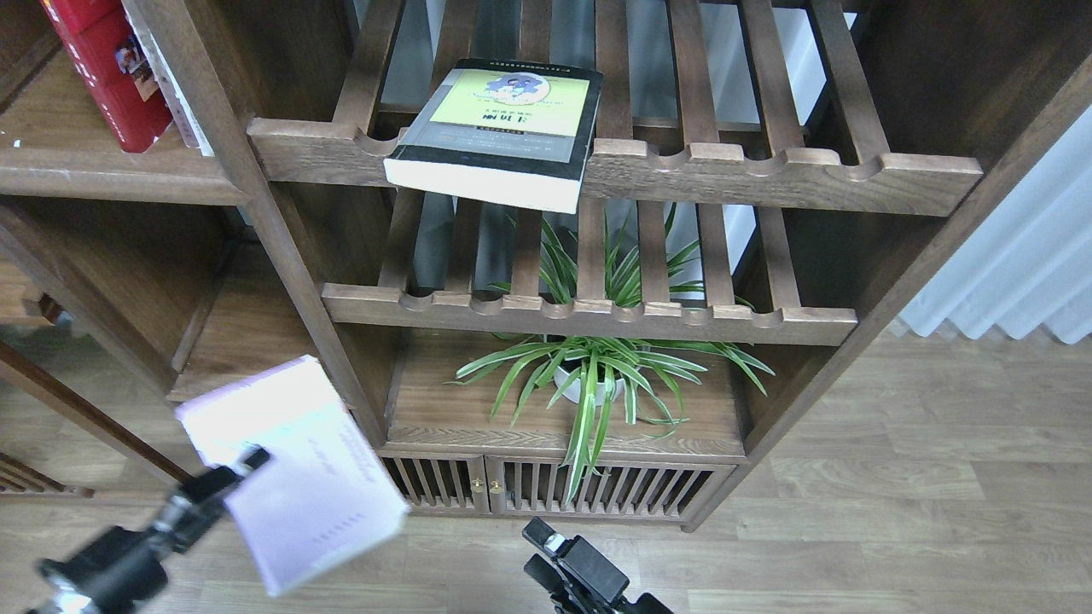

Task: Organize books on shelf
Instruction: 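Carry the white book with the left gripper toward the side shelf, then place the white book on the side shelf and withdraw the left gripper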

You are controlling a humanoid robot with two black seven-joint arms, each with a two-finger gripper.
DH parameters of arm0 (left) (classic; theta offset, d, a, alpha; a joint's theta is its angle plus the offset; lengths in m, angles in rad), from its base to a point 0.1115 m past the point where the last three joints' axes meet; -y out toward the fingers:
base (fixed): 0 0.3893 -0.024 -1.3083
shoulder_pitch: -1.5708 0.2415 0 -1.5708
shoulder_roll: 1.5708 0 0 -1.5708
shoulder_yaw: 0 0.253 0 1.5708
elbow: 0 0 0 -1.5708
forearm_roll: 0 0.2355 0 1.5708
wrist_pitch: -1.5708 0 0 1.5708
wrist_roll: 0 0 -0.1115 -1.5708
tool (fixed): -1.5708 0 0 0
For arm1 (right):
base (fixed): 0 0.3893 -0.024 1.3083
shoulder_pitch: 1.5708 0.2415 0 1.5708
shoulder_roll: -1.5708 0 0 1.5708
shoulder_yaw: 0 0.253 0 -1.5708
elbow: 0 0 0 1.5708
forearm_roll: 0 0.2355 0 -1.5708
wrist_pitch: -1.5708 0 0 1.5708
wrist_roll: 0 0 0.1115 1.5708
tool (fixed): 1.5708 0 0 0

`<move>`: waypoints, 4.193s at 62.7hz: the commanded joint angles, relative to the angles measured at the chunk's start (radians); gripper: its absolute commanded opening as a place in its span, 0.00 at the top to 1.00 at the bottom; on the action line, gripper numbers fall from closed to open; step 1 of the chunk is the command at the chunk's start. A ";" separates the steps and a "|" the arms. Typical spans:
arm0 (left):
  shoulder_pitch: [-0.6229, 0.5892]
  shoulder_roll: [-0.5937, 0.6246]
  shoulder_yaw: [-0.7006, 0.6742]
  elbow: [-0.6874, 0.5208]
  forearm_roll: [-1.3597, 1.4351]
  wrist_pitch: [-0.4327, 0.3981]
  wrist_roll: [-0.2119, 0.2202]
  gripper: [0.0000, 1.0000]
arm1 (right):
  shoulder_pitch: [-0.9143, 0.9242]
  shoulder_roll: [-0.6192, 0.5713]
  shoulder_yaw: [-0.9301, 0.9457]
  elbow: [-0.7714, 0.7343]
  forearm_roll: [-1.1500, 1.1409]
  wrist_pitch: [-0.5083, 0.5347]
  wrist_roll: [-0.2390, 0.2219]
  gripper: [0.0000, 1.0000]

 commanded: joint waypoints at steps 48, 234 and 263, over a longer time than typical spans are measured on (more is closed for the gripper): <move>-0.003 0.242 -0.718 0.026 0.173 0.000 0.123 0.92 | 0.015 0.004 0.000 -0.047 0.003 0.000 0.006 0.01; -1.294 -0.016 -0.054 0.535 0.856 0.000 0.009 0.84 | 0.001 0.006 0.001 -0.042 0.003 0.000 0.009 0.01; -1.246 -0.014 -0.072 0.529 0.764 0.000 0.006 0.45 | 0.003 0.004 0.001 -0.042 0.005 0.000 0.012 0.01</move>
